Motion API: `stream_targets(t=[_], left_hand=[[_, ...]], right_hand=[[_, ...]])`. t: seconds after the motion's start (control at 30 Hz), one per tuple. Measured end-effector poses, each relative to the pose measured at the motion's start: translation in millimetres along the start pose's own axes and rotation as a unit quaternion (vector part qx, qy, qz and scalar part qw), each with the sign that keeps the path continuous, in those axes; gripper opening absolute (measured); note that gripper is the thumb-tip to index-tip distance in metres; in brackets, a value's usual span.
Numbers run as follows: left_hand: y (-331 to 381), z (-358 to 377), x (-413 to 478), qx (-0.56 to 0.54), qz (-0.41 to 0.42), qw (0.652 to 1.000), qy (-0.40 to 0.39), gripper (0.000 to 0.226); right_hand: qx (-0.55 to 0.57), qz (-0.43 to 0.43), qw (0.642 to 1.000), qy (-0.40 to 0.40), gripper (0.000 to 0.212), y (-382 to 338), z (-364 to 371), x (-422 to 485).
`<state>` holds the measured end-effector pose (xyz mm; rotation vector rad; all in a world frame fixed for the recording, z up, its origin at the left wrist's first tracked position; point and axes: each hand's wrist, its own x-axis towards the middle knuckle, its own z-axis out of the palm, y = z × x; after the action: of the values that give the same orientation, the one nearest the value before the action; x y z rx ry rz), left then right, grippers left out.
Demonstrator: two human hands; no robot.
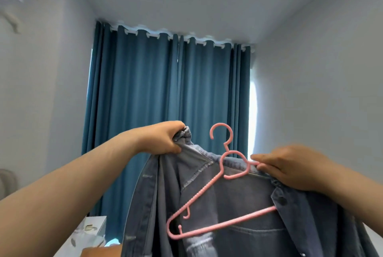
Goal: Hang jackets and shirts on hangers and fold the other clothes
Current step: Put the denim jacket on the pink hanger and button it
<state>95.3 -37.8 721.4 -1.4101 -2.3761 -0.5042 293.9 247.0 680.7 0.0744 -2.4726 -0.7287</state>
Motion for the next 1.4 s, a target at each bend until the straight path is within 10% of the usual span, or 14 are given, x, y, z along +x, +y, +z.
stream_targets(t=[0.13,0.27,0.33,0.53,0.63,0.8,1.03,1.23,1.4], left_hand=[[25,-14,4,-0.179,-0.069,0.978,0.076,0.016],[51,-18,-10,-0.609,-0.097,0.787,0.013,0.019],[59,-9,-23,-0.657,-0.079,0.75,-0.003,0.02],[44,29,-48,-0.438,-0.064,0.888,0.125,0.003],[22,41,-42,-0.258,-0.068,0.934,0.239,0.03],[35,66,-38,-0.198,-0.052,0.919,0.338,0.061],[54,62,-7,-0.075,-0.134,0.984,0.095,0.02],[64,37,-5,-0.051,-0.131,0.983,0.121,0.008],[66,63,-5,0.07,-0.06,0.991,0.099,0.044]], right_hand=[[-0.034,0.06,0.996,0.048,0.053,1,-1,11],[0.031,0.189,0.971,0.145,0.036,6,4,6],[0.116,0.26,0.938,0.199,0.033,11,5,-2],[0.212,0.286,0.888,0.289,0.027,20,17,-19],[0.216,0.285,0.889,0.288,0.023,17,23,-16],[0.192,0.277,0.909,0.244,0.018,3,28,-7],[0.104,0.217,0.955,0.171,0.037,-16,42,9],[0.023,0.166,0.959,0.228,0.037,-11,62,11],[0.081,0.13,0.95,0.272,0.035,-16,52,10]])
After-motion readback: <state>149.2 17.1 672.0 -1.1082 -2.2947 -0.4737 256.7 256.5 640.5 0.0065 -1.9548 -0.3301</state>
